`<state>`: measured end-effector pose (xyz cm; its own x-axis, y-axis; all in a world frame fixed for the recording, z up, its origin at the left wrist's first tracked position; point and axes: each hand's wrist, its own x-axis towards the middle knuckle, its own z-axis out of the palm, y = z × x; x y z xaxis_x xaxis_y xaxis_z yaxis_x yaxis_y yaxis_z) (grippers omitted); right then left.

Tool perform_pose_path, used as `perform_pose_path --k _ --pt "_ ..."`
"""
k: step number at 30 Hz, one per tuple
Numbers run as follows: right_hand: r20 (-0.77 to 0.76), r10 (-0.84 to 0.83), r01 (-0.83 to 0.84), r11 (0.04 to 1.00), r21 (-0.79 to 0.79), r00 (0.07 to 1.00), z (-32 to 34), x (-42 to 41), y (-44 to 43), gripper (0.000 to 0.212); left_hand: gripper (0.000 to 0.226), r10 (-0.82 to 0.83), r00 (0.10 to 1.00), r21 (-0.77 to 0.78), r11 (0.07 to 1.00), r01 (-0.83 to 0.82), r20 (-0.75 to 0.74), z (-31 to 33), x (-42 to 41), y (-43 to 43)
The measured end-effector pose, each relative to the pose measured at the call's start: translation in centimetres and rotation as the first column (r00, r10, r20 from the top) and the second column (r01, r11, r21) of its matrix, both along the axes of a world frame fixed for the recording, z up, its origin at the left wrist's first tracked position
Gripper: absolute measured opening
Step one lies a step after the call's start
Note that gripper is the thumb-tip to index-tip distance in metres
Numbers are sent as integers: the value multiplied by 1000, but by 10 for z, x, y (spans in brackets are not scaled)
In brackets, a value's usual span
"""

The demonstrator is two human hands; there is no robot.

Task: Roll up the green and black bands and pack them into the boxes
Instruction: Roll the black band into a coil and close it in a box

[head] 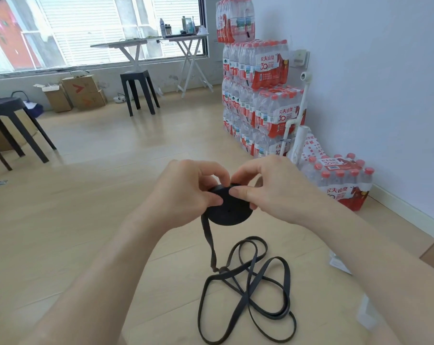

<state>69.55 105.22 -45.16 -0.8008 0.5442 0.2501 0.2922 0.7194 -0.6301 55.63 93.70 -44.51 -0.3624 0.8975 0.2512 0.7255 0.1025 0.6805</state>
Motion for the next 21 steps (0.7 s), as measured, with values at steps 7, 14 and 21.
perform_pose_path --k 7,14,21 --pt "63 25 -35 986 163 998 -3 -2 4 10 31 23 988 30 999 -19 -156 -1 5 2" --pt "-97 -21 15 998 -64 995 -1 4 11 7 17 66 997 210 975 -73 38 -2 -5 7" --pt "-232 -104 26 948 -316 967 -1 4 14 7 13 49 964 274 954 -122 261 -8 -12 10"
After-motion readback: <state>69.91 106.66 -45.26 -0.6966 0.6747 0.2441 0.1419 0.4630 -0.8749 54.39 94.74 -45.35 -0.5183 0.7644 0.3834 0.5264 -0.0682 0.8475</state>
